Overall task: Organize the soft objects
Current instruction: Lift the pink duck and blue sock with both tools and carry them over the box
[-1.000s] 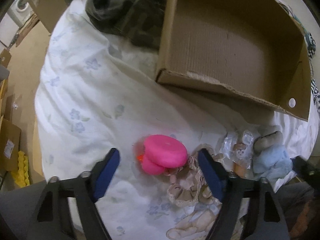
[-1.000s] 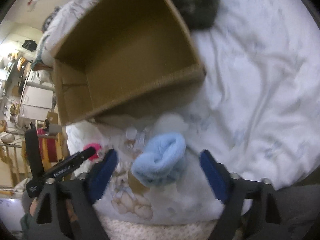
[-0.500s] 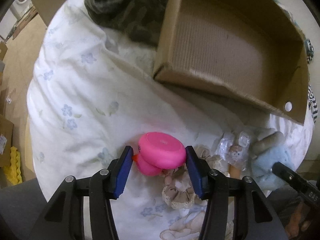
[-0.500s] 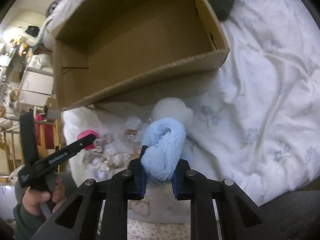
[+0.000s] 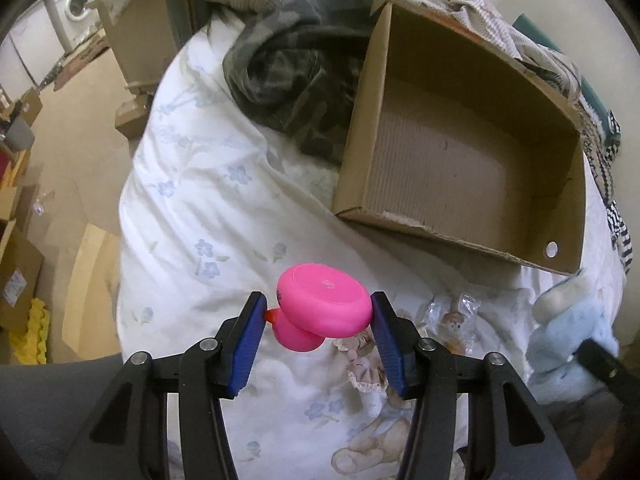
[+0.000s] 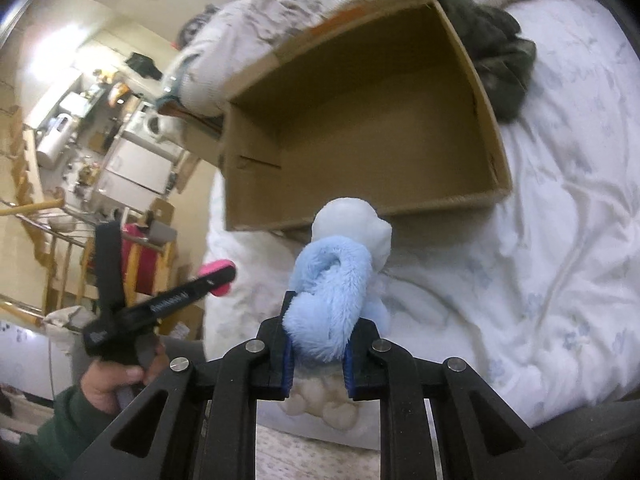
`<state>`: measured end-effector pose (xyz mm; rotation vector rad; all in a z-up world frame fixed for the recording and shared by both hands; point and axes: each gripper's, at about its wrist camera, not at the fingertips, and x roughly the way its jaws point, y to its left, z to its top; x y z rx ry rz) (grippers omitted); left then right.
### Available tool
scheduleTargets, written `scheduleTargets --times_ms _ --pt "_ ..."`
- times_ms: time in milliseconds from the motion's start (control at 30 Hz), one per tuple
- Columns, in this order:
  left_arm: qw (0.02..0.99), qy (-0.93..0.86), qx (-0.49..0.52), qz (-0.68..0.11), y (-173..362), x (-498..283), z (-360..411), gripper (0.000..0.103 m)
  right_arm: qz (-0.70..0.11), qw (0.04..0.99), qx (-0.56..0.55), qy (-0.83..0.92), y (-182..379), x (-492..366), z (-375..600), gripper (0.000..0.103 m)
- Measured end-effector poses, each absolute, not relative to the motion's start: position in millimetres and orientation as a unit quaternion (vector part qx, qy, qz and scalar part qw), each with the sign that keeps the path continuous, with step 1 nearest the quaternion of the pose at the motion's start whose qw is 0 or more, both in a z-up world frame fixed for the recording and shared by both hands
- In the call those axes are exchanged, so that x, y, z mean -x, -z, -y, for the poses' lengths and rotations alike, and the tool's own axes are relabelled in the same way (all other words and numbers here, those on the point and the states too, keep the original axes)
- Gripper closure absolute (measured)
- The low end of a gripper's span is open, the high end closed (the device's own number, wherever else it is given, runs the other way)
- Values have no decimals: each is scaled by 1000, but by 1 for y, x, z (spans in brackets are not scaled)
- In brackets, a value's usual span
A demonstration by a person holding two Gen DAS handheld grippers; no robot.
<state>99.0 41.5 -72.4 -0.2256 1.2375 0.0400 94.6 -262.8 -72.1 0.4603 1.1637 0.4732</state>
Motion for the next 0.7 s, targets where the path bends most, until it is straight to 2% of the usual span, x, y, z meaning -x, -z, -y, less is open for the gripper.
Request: scheduleTargets --times_ms 400,700 --pt "850 11 92 -519 5 -129 -14 54 -476 821 -224 -223 25 -130 267 83" --pt "871 31 60 -486 -18 -179 4 54 -449 842 -211 -211 10 -173 272 83"
